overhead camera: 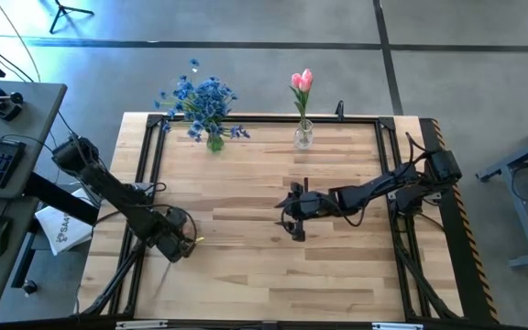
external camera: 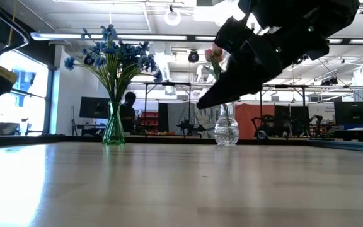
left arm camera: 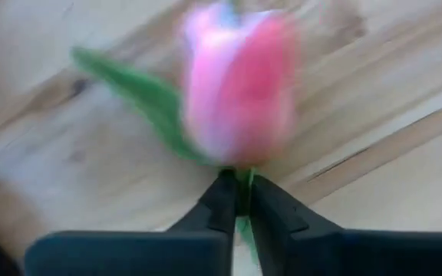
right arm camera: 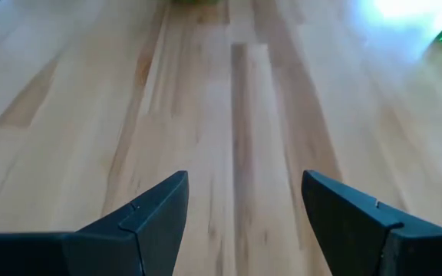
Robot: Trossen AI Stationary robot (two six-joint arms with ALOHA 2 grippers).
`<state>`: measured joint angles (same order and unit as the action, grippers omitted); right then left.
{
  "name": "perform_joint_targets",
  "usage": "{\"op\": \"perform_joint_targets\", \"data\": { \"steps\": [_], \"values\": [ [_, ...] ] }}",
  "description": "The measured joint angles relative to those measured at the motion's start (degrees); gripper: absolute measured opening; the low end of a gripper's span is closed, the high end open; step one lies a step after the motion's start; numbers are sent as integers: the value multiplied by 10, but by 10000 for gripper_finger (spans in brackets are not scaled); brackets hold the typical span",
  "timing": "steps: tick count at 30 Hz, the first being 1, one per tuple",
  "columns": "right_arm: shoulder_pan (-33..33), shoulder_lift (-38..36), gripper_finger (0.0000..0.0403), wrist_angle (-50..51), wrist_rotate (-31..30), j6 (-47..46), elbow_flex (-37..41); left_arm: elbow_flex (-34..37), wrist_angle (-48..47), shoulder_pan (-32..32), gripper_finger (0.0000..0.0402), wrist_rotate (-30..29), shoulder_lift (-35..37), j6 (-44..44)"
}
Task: Sort flowers into vase by color
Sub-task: Put the pink tulip into the transparent vase
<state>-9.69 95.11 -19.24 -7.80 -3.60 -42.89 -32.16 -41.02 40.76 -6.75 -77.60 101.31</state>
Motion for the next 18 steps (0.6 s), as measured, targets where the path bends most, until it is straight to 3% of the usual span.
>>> {"op": "perform_joint_targets", "data": {
  "steps": [2, 4, 8, 15, 18],
  "values": [
    [-5, 0, 249, 13, 5, 0, 0, -4, 8, -2, 8, -33, -1, -16],
    [-11, 0, 249, 19, 11, 0, 0, -13, 28, -6, 10, -113, -5, -36],
    [-24, 7, 249, -11, 22, -1, 0, -34, 75, -12, 6, -203, -4, -111],
    [-43, 88, 249, -169, 48, 27, -1, -60, 236, -42, 3, -367, 0, -410],
    [-44, 141, 249, -258, 64, 12, 2, -61, 324, -62, 3, -405, 0, -552]
  ]
}}
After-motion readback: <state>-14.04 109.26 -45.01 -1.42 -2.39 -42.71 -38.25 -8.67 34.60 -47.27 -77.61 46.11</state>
